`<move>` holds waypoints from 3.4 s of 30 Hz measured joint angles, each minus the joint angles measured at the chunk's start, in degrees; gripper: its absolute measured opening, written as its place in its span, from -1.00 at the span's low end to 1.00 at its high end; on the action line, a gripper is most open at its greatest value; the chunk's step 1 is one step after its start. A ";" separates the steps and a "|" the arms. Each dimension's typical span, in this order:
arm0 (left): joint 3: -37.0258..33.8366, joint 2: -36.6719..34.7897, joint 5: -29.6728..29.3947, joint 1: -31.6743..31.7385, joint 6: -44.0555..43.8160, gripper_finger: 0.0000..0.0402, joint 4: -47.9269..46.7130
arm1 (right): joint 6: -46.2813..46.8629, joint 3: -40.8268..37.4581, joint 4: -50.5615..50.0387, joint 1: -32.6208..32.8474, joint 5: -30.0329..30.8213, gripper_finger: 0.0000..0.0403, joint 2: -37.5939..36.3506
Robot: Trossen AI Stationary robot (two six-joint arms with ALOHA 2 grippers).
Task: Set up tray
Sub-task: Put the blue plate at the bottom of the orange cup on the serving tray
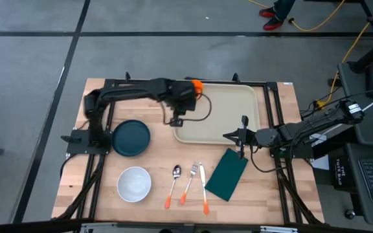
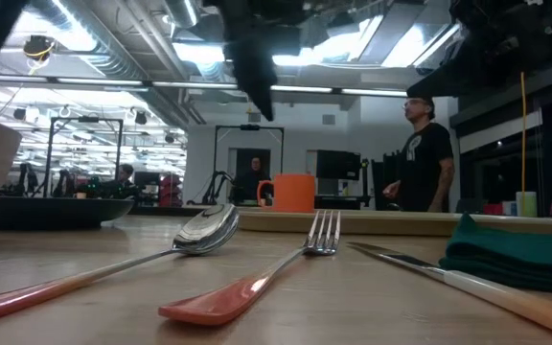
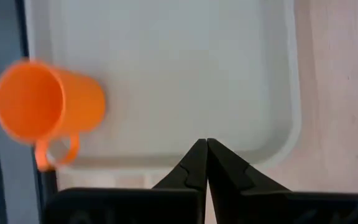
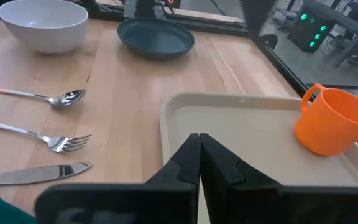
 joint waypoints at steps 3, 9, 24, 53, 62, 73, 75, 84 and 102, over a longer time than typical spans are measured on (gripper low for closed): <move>-10.26 -6.71 -4.36 -2.48 -5.06 -0.99 4.31 | -0.14 0.00 0.07 0.00 0.00 -0.94 0.00; -24.69 -17.64 -12.75 -8.82 -17.02 -1.00 5.67 | -1.65 0.00 0.66 0.00 0.26 -0.94 0.00; -30.70 -24.50 -14.00 -21.34 -34.88 -0.99 -3.12 | 0.69 -0.02 2.45 -0.01 0.15 -0.94 0.00; -30.70 -24.46 -14.24 -32.58 -54.88 -0.59 -8.31 | -0.01 -0.04 0.84 0.00 0.02 -0.94 0.00; -30.70 -24.46 -18.83 -33.09 -64.79 -0.23 -8.29 | -0.14 -0.04 0.66 -0.01 0.00 -0.94 0.00; -30.70 -23.55 -16.65 -33.15 -83.83 -0.20 -8.35 | 0.04 -0.04 0.66 -0.01 -0.02 -0.94 0.00; -30.70 -22.21 -15.96 -33.22 -83.88 -0.20 -8.42 | 0.14 -0.04 0.66 0.01 -0.02 -0.94 0.00; -30.70 -12.79 -13.20 -32.68 -81.46 -0.17 -8.54 | 0.23 -0.04 0.66 -0.01 -0.04 -0.94 0.00; -30.74 -5.19 -10.72 -30.46 -76.39 -0.17 -11.39 | 1.50 -0.04 0.70 0.00 -0.04 -0.94 0.00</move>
